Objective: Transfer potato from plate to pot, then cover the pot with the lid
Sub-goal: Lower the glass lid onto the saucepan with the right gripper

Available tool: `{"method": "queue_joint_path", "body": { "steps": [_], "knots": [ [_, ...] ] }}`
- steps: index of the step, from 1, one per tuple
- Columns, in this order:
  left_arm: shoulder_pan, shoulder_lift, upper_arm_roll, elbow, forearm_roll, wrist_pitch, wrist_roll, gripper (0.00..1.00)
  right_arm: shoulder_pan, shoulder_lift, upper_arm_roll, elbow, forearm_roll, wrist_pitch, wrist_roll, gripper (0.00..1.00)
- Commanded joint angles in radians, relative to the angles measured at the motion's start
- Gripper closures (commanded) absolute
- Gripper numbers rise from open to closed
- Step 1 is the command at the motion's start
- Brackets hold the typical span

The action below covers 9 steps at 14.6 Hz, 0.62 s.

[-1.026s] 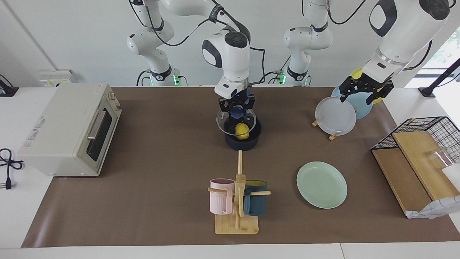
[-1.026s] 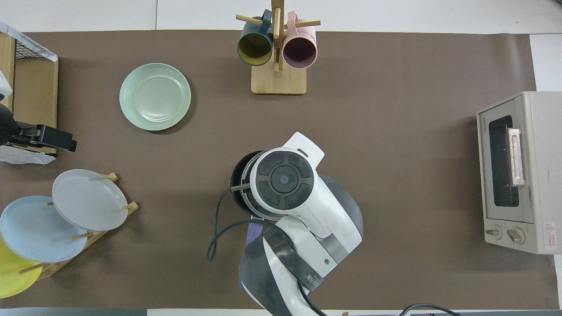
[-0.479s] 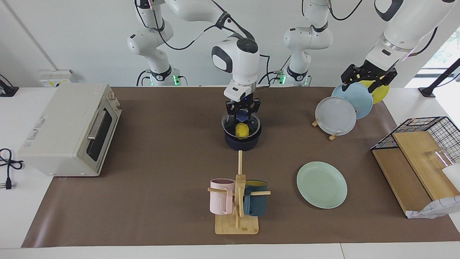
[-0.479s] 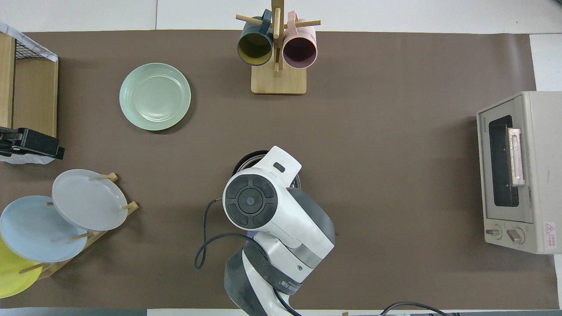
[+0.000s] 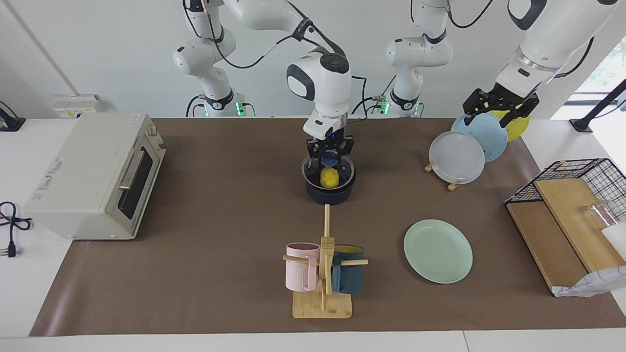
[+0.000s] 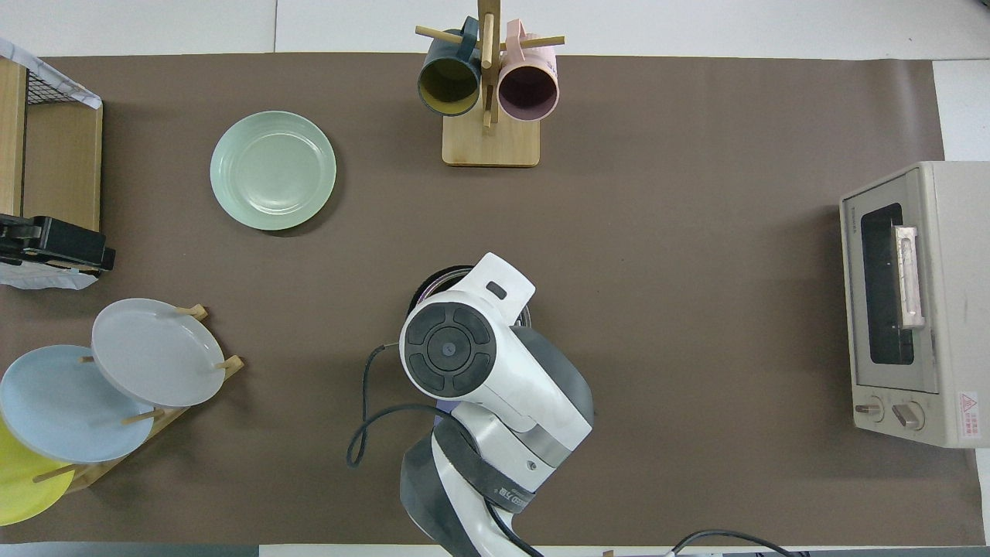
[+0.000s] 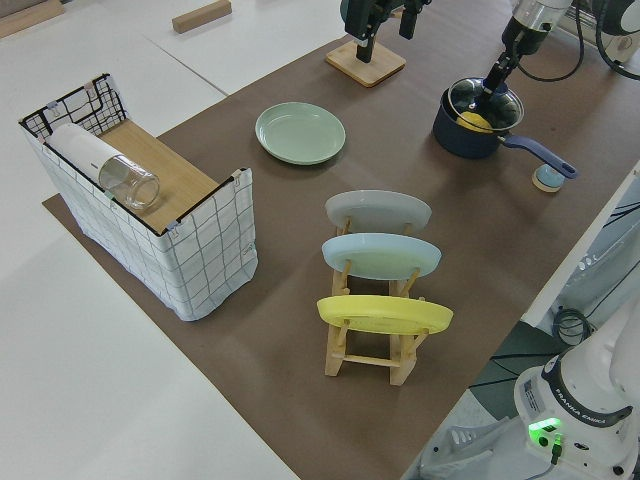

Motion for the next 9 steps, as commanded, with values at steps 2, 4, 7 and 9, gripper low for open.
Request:
{"method": "queue_joint_path", "body": {
  "steps": [2, 4, 7, 9],
  "knots": [
    [0.018, -0.021, -0.023, -0.004, 0.018, -0.046, -0.040, 0.00, -0.011, -0.002, 0.009, -0.021, 0.035, 0.020, 0.017, 1.00],
    [0.018, -0.021, -0.023, -0.004, 0.018, -0.046, -0.038, 0.00, -0.011, -0.002, 0.009, -0.022, 0.051, 0.034, 0.017, 1.00],
    [0.018, -0.025, -0.022, -0.007, 0.015, -0.056, -0.044, 0.00, -0.014, -0.002, 0.009, -0.024, 0.051, 0.049, 0.011, 1.00],
    [0.014, -0.026, -0.022, -0.009, 0.013, -0.060, -0.055, 0.00, -0.019, -0.002, 0.009, -0.030, 0.049, 0.062, -0.014, 1.00]
  ]
}}
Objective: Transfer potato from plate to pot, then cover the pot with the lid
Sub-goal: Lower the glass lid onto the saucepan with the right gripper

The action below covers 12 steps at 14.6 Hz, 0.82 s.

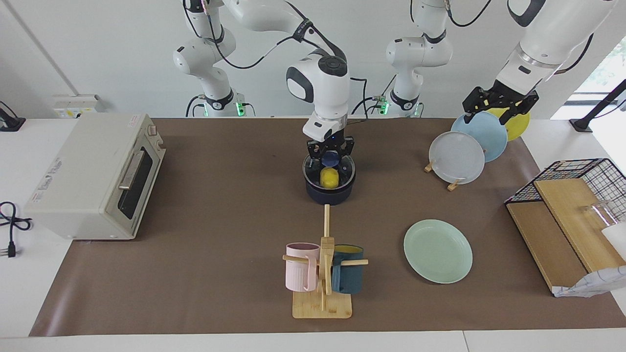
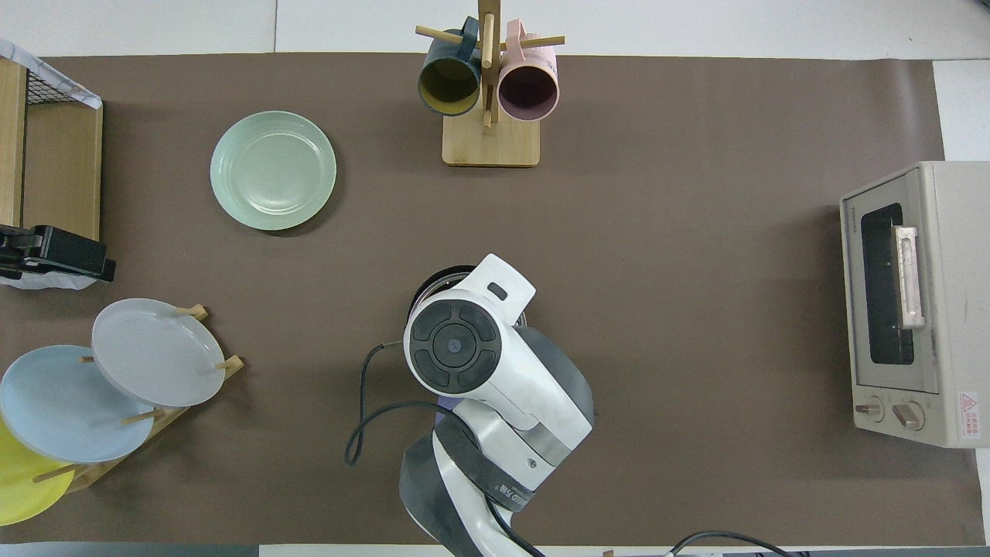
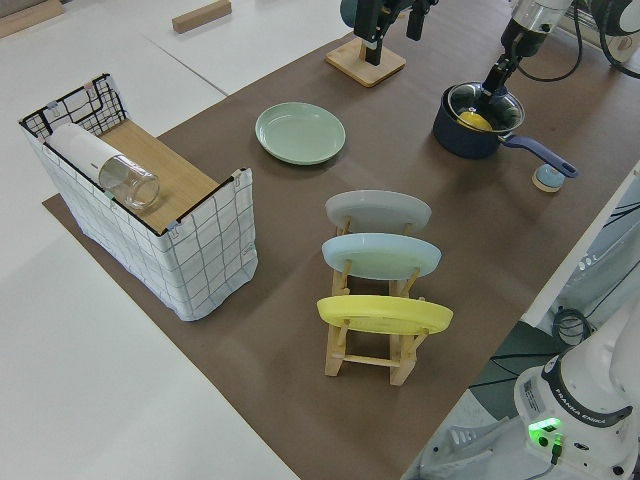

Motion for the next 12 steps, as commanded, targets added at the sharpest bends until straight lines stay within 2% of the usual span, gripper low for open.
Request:
{"method": "queue_joint_path", "body": {
  "steps": [1, 9, 12],
  "knots": [
    [0.011, -0.017, -0.017, -0.009, 0.013, -0.019, -0.039, 0.00, -0.018, -0.004, 0.008, -0.024, 0.016, 0.046, -0.024, 1.00],
    [0.007, -0.017, -0.018, -0.009, 0.013, -0.018, -0.042, 0.00, -0.007, 0.015, 0.008, -0.038, -0.009, 0.072, -0.024, 1.00],
    [0.007, -0.019, -0.018, -0.009, 0.013, -0.021, -0.040, 0.00, -0.009, 0.015, 0.008, -0.038, -0.075, 0.071, -0.027, 1.00]
  ]
}}
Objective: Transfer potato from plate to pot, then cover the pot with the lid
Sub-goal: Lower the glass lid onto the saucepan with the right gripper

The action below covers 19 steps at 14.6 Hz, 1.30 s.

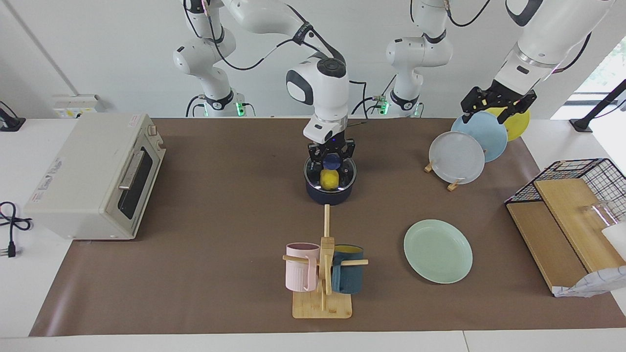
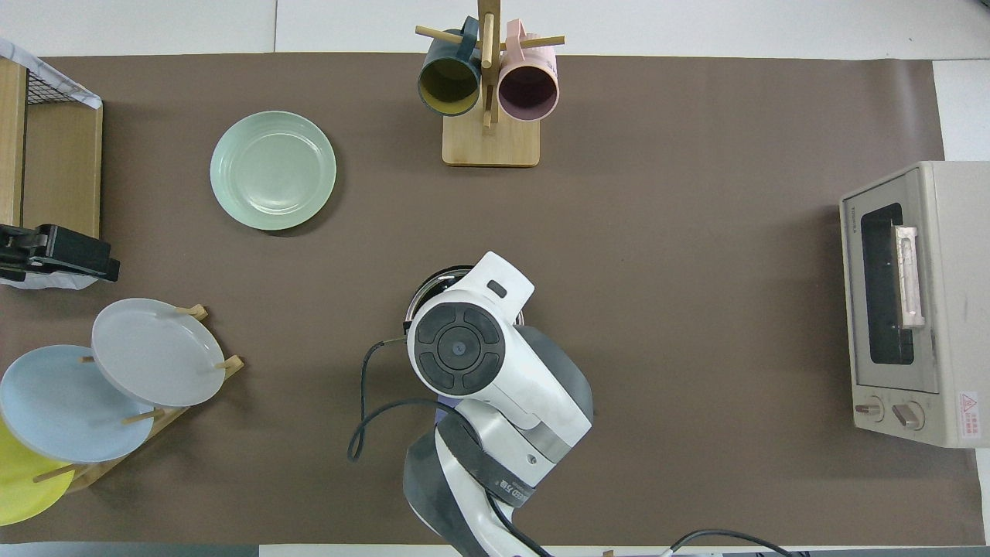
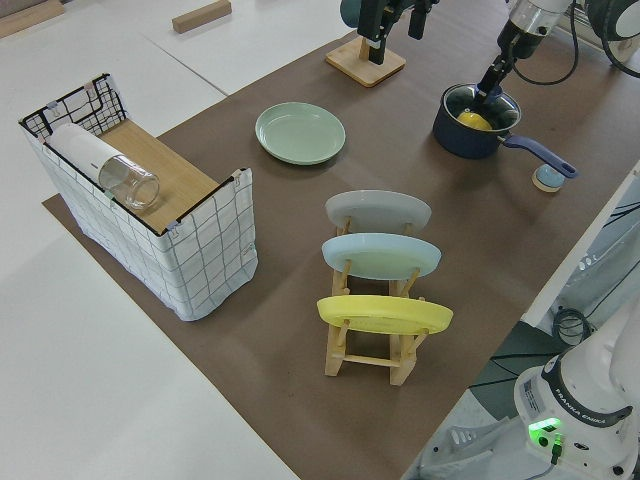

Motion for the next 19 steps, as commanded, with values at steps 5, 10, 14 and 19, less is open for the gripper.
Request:
{"method": "queue_joint_path", "body": {
  "steps": [5, 10, 14, 19],
  "knots": [
    [0.007, -0.022, -0.009, -0.015, 0.013, -0.011, -0.006, 0.00, -0.009, 0.007, 0.008, -0.024, -0.059, 0.025, -0.018, 1.00],
    [0.009, -0.024, -0.010, -0.016, 0.013, -0.010, -0.011, 0.00, -0.017, 0.012, 0.009, -0.024, -0.047, 0.068, -0.004, 1.00],
    [0.009, -0.024, -0.010, -0.016, 0.013, -0.007, -0.011, 0.00, -0.017, 0.012, 0.009, -0.025, -0.044, 0.074, -0.002, 1.00],
    [0.009, -0.024, -0.009, -0.016, 0.013, -0.001, -0.011, 0.00, -0.037, 0.012, 0.009, -0.027, -0.043, 0.070, -0.019, 0.00]
  ]
}}
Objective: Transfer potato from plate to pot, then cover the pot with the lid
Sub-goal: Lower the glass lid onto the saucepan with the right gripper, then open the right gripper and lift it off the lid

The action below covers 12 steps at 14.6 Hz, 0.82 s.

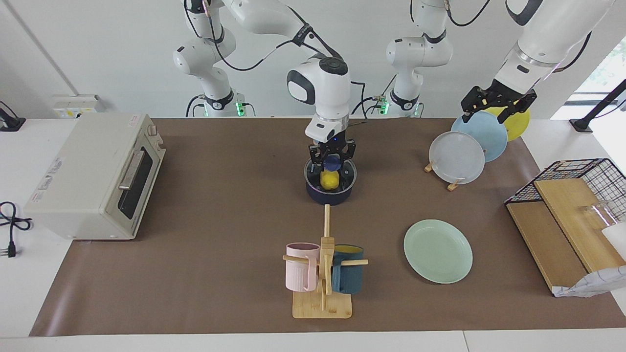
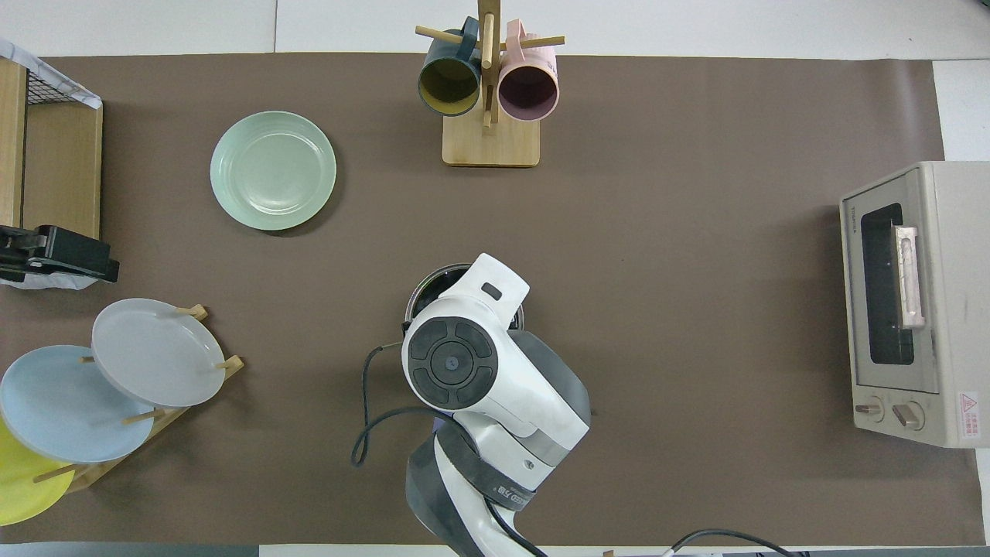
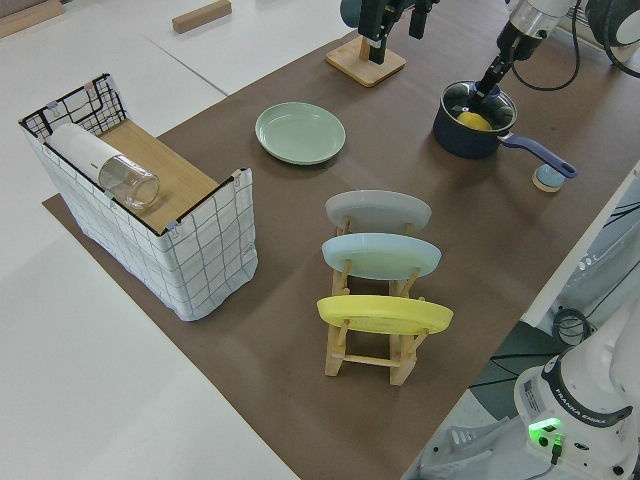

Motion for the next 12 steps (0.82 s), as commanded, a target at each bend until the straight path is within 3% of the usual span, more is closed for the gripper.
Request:
{"method": "queue_joint_path", "body": {
  "steps": [1, 4, 12],
  "knots": [
    [0.009, -0.022, -0.009, -0.016, 0.013, 0.000, -0.010, 0.00, -0.036, 0.012, 0.003, -0.014, -0.010, 0.023, -0.020, 0.00],
    [0.008, -0.022, -0.009, -0.016, 0.013, -0.002, -0.012, 0.00, -0.084, 0.000, 0.004, 0.020, -0.001, -0.049, -0.029, 0.00],
    [0.004, -0.022, -0.010, -0.016, 0.013, -0.005, -0.010, 0.00, -0.224, -0.020, 0.003, 0.316, 0.094, -0.425, -0.124, 0.00]
  ]
}}
